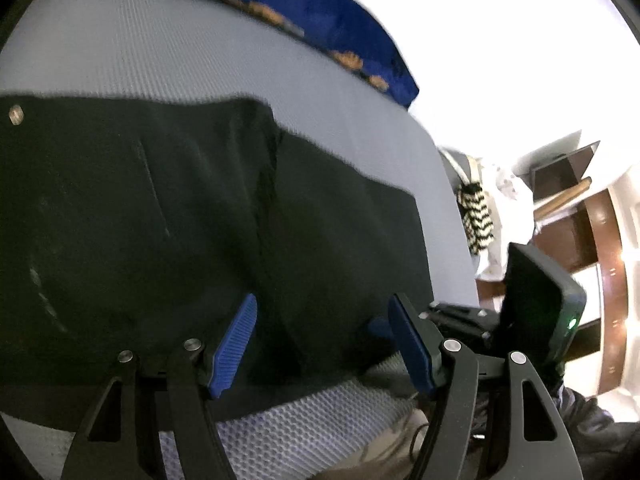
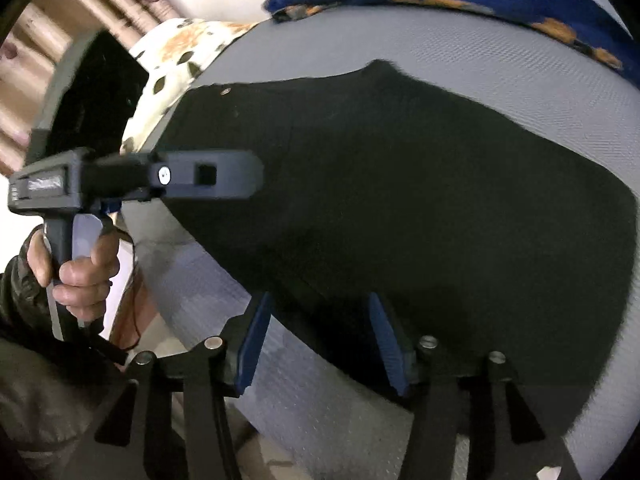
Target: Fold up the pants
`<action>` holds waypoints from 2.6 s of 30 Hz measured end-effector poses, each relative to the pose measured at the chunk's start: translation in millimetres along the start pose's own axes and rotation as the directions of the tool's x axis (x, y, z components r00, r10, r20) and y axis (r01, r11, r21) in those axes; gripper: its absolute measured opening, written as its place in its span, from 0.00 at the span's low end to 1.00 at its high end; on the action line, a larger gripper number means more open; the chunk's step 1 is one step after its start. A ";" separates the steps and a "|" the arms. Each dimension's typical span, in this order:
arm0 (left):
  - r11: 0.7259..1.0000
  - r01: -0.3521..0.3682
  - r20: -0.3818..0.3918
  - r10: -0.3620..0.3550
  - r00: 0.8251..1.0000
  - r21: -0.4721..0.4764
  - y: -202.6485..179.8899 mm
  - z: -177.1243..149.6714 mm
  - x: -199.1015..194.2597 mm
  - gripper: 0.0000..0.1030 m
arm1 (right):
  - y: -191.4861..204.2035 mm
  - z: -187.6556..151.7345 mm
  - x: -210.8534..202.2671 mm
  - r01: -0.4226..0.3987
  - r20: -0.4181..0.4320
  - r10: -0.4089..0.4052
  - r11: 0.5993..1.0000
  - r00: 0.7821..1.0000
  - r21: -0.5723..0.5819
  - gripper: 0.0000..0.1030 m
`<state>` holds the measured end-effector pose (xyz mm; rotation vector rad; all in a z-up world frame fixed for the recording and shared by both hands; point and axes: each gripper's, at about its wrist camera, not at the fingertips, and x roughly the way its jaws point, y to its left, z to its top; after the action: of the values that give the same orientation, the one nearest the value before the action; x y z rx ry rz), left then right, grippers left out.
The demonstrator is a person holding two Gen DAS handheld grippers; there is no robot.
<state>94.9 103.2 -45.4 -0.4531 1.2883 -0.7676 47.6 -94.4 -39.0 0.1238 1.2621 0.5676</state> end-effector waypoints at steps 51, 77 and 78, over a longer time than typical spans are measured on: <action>0.819 -0.454 0.165 0.424 0.891 0.350 -59.9 42.8 85.2 0.34 | -98.2 27.0 -25.1 0.430 0.174 -0.472 0.873 0.864 0.231 0.47; 0.723 -0.574 0.227 0.528 0.818 0.384 -54.7 11.9 89.0 0.58 | -70.2 -15.4 -15.0 0.405 0.093 -0.432 0.888 0.897 0.216 0.50; 0.728 -0.570 0.222 0.526 0.821 0.381 -53.1 9.1 86.1 0.58 | -66.8 -19.4 -15.3 0.402 0.089 -0.427 0.890 0.900 0.216 0.50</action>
<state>97.8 3.6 -65.2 0.2573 1.0331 -0.4869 49.3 -162.9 -58.1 0.0481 1.1645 0.0625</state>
